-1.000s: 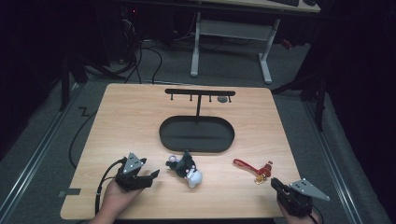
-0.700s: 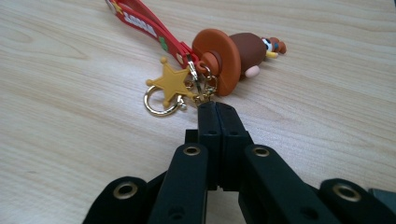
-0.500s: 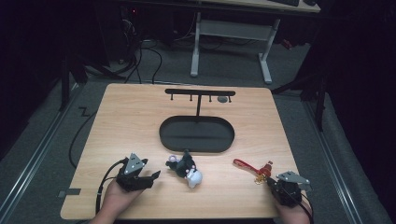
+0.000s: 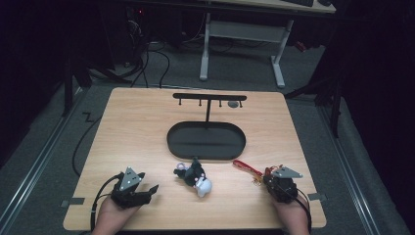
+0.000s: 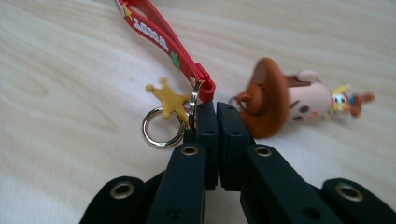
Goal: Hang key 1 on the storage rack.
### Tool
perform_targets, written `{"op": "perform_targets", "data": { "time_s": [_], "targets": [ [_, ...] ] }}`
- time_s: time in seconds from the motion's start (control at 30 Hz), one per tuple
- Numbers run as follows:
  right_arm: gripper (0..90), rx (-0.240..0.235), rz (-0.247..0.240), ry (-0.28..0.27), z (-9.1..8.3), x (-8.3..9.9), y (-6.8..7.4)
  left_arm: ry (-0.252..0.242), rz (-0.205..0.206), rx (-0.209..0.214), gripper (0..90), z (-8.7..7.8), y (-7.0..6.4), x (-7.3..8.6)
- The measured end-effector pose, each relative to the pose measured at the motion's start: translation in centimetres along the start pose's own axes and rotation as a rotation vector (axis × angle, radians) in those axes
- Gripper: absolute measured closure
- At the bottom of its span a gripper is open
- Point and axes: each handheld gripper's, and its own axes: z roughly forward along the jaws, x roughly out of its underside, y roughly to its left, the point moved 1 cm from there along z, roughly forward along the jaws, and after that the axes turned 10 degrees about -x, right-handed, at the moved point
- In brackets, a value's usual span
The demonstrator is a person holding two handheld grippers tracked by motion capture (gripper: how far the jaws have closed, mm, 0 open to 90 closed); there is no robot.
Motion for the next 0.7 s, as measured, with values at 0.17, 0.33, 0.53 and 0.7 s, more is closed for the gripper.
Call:
{"op": "perform_targets", "data": {
  "time_s": [0.17, 0.33, 0.53, 0.7],
  "targets": [
    [87.9, -0.030, -0.023, 0.009, 1.8, -1.7, 0.5, -0.003, -0.011, -0.027, 32.2, -1.4, 0.3, 1.0],
    [85.6, -0.054, -0.034, -0.039, 1.4, -2.6, 0.7, -0.013, -0.029, -0.043, 32.3, -2.1, 0.6, 1.4],
    [88.6, -0.006, 0.001, -0.156, -1.9, -2.9, -1.2, -0.014, -0.026, -0.038, 32.4, -1.8, 0.5, 1.1],
    [90.0, 0.075, 0.065, -0.119, -1.7, -3.6, -5.8, -0.017, -0.011, -0.018, 32.4, -1.2, 0.2, 0.6]
  ]
}}
